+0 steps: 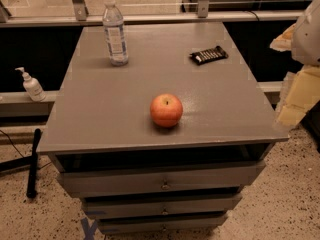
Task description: Knock blue plastic bottle over
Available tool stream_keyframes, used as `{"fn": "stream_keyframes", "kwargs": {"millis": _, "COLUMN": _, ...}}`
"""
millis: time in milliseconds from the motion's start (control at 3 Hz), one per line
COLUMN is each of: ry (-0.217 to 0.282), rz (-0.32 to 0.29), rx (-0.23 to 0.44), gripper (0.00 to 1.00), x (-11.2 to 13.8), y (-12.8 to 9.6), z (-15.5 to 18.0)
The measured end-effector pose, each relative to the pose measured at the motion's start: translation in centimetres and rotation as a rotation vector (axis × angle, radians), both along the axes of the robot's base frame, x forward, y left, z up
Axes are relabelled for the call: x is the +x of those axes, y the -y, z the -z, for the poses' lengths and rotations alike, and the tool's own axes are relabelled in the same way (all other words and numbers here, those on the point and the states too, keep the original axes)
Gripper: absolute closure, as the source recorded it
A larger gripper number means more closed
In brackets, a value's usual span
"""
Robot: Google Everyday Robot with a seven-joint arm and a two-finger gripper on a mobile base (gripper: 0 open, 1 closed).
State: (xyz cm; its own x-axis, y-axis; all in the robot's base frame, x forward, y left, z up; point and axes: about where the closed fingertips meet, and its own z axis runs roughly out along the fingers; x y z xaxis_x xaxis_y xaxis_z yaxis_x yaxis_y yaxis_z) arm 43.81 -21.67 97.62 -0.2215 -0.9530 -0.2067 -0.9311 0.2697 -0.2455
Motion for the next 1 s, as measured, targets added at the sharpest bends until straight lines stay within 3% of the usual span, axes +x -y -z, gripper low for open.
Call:
{"fn": "stream_keyframes", "kwargs": {"millis": 333, "ry": 0.0, "rz": 0.0, "rx": 0.0, "gripper": 0.0, "x": 0.0, "y": 0.0, "z": 0.0}}
{"fn": "stream_keyframes", "kwargs": {"millis": 667, "ry": 0.032, "rz": 0.018, "rx": 0.099, "gripper": 0.0, "x": 2.7, "y": -1.2, "z": 0.6}}
{"fn": "stream_keyframes", "kwargs": {"millis": 1000, "ry": 0.094, "rz": 0.032, "rx": 0.283, "gripper": 0.0, "x": 9.0, "y": -4.8, "z": 1.7}}
